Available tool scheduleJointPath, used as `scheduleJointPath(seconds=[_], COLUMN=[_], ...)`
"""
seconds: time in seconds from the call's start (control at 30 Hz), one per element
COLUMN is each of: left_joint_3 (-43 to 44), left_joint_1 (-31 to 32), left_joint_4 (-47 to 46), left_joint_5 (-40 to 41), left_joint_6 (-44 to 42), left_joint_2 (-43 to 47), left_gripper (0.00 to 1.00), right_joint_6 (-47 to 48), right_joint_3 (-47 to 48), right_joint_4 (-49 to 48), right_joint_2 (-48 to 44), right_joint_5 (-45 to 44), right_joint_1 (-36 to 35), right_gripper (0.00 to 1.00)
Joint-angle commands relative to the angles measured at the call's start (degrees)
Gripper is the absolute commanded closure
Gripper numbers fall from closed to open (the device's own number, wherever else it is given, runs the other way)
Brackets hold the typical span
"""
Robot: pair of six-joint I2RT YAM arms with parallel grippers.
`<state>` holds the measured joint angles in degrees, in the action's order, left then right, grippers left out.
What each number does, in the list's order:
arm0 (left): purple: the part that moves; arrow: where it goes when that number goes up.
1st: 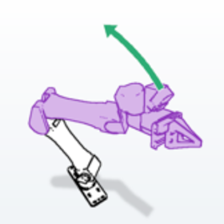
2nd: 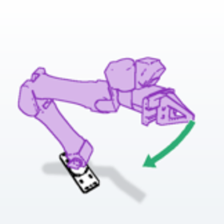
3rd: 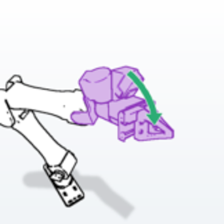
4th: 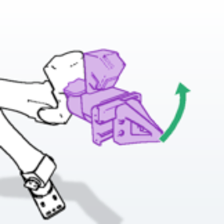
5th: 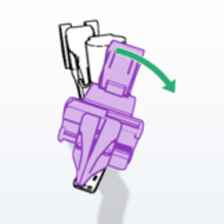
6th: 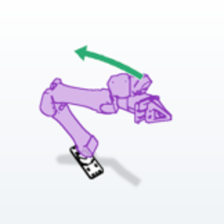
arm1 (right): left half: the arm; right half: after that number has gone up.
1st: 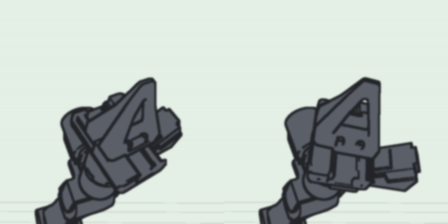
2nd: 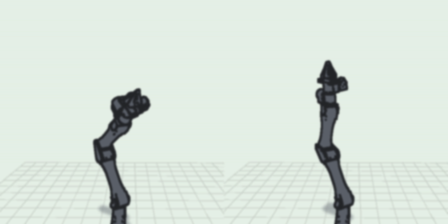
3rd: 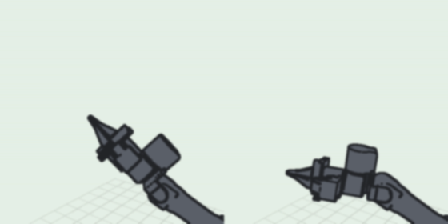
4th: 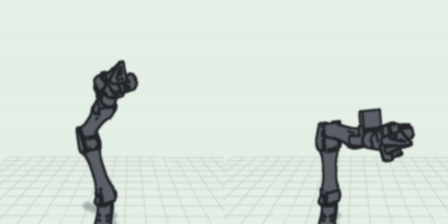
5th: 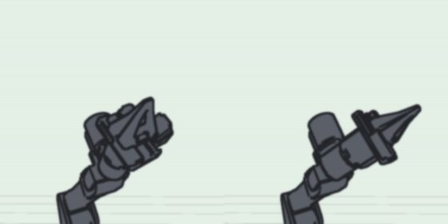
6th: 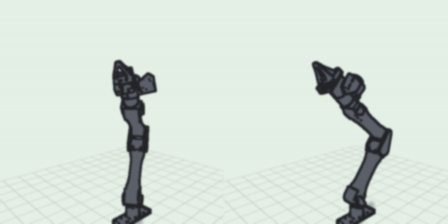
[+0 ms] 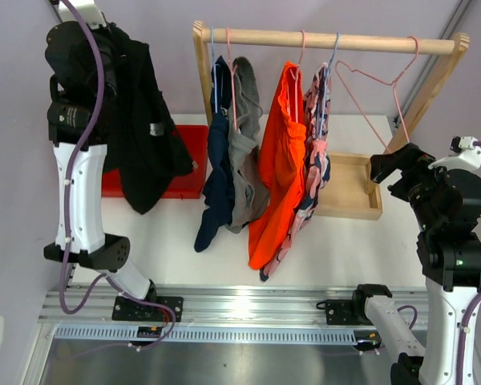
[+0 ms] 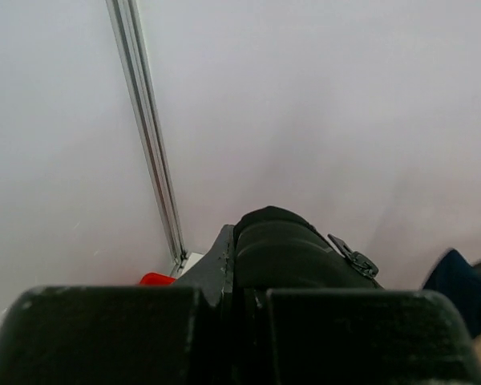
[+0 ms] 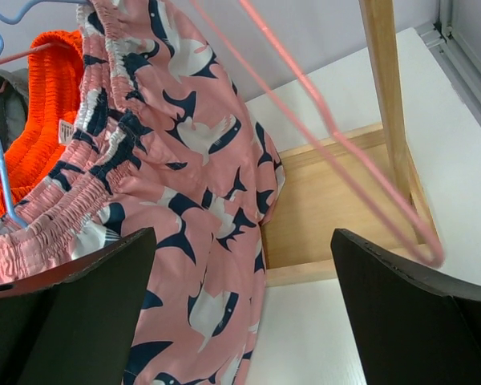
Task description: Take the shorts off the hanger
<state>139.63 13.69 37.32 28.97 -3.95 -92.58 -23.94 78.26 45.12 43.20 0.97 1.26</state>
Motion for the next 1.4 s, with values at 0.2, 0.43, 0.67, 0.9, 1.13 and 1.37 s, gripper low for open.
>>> scheduleJointPath(seconds=[0.2, 0.43, 0.67, 0.9, 1.13, 1.37], left_joint_3=[-3.9, -25.5, -31.5, -52.5, -72.4, -83.4], left_joint_1=[-9.3, -9.9, -10.6, -8.4, -6.8, -6.8], left_joint_4=[-9.5, -17.5, -7.2, -10.9, -12.4, -12.9], left_joint_5=[-7.6, -6.0, -8.2, -15.5, -17.5, -18.6], left_joint_6=[4.7, 6.7, 15.4, 17.4, 14.9, 14.9], left_joint_2=[-3.9, -0.7, 0.8, 17.5, 33.9, 43.6], left_gripper=[1.00, 0.91, 0.01, 0.01, 0.01, 0.01], right_joint_6=[1.1, -1.0, -3.2, -7.5, -2.4, -1.5], right_joint_3=[-0.2, 0.4, 1.5, 9.2, 19.2, 19.8], right_joint_4=[-2.8, -7.0, -17.7, -24.3, -23.9, -24.9], right_joint_2=[-1.1, -5.0, -3.9, 9.8, 23.3, 29.4], right_joint_5=[-0.9, -0.8, 16.7, 23.5, 16.8, 8.3], right_joint_1=[-2.8, -2.8, -2.8, -3.3, -12.9, -19.8], right_gripper=[0.01, 0.01, 0.01, 0.05, 0.08, 0.20])
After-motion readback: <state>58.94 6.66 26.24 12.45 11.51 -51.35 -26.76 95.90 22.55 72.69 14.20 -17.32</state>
